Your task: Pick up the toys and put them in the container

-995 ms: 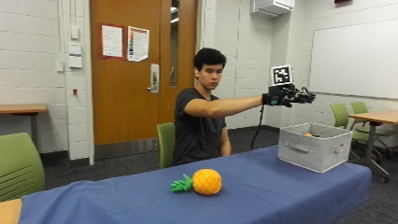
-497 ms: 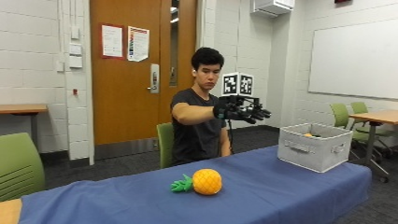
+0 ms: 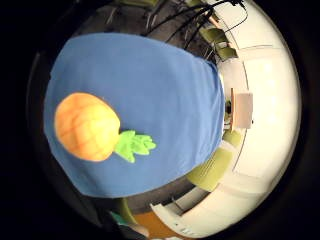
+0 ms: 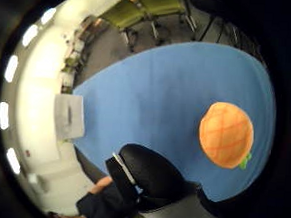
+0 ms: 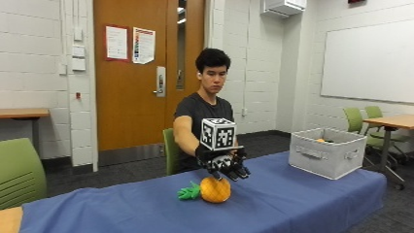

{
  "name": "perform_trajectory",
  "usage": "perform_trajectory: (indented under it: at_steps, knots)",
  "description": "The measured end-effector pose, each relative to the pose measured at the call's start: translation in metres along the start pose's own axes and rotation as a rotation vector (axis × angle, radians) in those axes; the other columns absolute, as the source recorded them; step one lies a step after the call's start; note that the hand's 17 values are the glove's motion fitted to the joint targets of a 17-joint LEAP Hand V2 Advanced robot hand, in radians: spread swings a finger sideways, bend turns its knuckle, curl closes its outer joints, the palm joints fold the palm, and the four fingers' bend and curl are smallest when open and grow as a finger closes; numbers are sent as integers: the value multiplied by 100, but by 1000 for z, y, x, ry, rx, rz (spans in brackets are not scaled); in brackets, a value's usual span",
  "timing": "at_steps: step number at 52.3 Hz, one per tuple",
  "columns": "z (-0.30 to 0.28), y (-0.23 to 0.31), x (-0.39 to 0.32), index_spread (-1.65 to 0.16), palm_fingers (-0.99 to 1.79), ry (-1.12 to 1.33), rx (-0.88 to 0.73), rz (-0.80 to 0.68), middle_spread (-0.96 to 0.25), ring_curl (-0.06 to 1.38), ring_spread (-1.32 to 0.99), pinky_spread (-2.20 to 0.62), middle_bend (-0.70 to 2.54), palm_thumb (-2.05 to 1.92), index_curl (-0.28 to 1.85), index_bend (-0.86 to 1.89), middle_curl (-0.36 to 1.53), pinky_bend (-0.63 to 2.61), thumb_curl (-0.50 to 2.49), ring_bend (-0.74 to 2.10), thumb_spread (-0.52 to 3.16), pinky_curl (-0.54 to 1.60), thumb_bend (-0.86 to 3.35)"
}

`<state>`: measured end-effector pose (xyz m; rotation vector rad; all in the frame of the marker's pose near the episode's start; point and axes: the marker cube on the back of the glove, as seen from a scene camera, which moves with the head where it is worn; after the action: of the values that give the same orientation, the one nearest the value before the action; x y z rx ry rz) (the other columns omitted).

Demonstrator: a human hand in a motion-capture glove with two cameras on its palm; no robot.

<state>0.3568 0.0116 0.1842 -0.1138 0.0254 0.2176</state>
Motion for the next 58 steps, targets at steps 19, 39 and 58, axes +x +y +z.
perform_trajectory:
  at_steps: [19, 39, 58]
  knots:
    - [76, 2, 17, -35, -10, -62, -127, 44, -23, 25, -39, -5, 14, -12, 35, 18, 32, 67, 19, 21, 95, 32, -9]
    - [70, 20, 16, -35, 37, -41, -31, 51, -16, 23, -40, -11, 21, 17, 57, 80, 27, 74, 27, 24, 108, 33, 4]
    - [46, 33, 16, -31, 117, 43, -51, 50, -34, 41, -49, -39, 56, 58, 65, 45, 41, 74, 44, 86, 107, 33, 18]
